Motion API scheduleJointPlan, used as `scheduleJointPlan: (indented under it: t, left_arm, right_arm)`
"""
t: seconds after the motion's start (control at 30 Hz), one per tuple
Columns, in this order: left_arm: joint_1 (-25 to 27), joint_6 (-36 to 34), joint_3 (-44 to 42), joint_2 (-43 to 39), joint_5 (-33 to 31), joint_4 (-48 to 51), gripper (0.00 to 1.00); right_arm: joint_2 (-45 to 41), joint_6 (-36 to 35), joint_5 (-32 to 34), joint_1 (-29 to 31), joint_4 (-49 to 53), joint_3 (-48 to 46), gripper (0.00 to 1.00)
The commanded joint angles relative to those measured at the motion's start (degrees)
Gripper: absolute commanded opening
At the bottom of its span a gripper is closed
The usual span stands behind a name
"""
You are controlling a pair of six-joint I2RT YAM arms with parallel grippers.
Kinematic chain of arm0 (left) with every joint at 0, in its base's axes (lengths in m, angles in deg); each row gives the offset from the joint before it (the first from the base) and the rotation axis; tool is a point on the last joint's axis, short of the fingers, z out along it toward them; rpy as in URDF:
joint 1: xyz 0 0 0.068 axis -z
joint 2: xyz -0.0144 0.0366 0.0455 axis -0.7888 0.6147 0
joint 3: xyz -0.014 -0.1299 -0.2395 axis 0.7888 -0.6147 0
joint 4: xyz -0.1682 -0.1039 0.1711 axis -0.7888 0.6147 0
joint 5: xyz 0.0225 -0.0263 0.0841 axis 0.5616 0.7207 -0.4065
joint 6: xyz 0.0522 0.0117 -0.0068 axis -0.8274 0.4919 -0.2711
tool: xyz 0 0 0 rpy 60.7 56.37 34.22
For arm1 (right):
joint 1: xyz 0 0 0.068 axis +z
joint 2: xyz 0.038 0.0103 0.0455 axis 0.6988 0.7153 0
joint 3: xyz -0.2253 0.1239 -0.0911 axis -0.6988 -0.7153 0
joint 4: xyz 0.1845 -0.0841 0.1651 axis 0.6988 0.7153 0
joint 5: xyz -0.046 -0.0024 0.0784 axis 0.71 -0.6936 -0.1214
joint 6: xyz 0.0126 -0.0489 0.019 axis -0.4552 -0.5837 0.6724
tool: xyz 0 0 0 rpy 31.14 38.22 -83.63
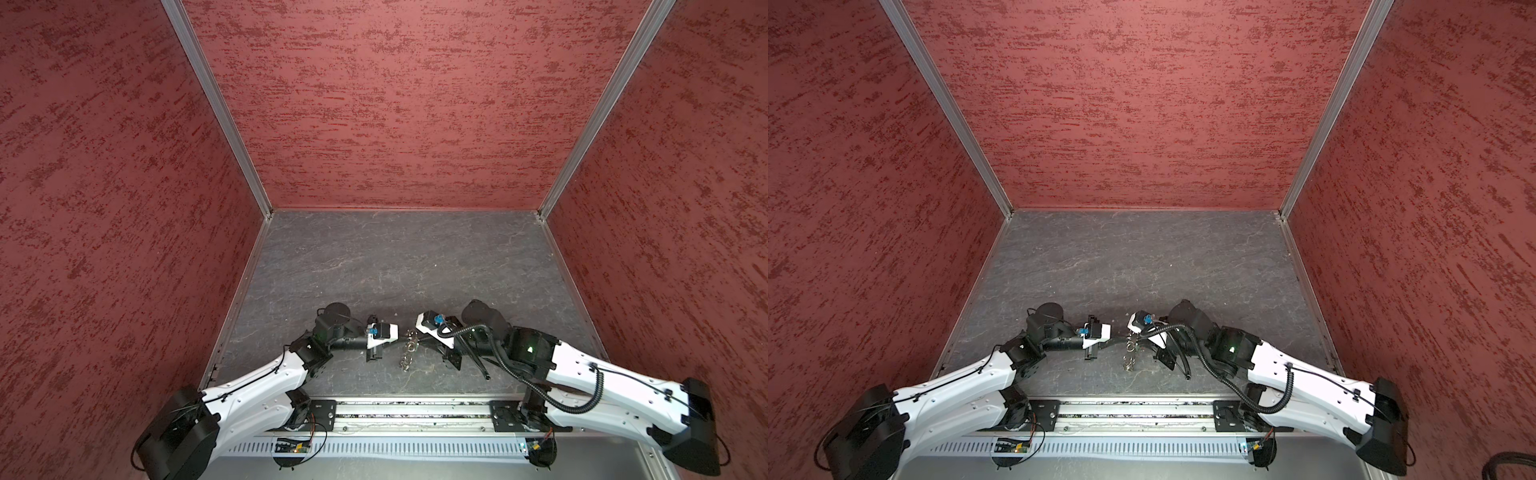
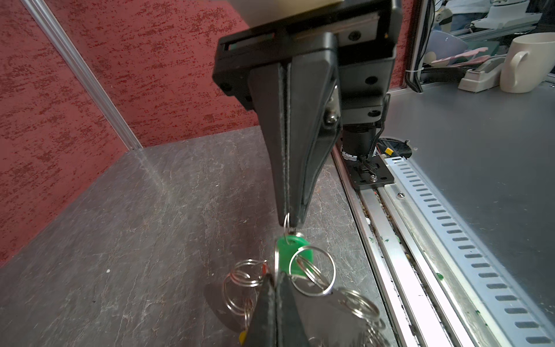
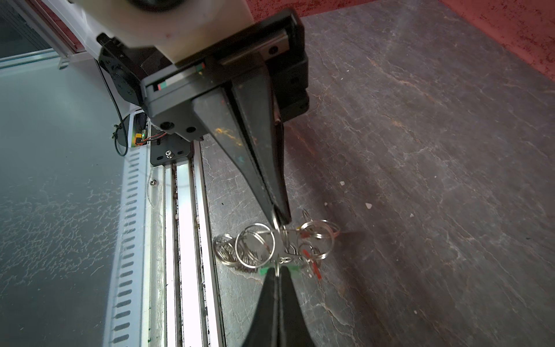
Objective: Put the keys on the keyring
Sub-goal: 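Carry the green-tagged key to the keyring cluster held by the left gripper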
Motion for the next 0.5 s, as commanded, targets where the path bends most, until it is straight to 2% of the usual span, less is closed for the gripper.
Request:
scheduleJointPlan:
  t: [0.0,0.27,0.47]
  left_arm:
    - [0.65,-0.72,-0.75,-1.10,-3.21,-2.01,0.00]
    - [1.40,-1.61,-0.34,-1.09,-3.88,-0.68,0.00]
    - [2.26,-2.16,0.12,-1.19,-4.89,0.13,0.00]
  right_arm:
    - [-1.15,0.12,0.75,0.47,-1.15,-0.05,0.00]
    - [-1.12,-0.39,3.05,0.52,-2.28,0.38,0.00]
    - [0.79,0.14,1.46,0.60,-3.78,0.79,0.00]
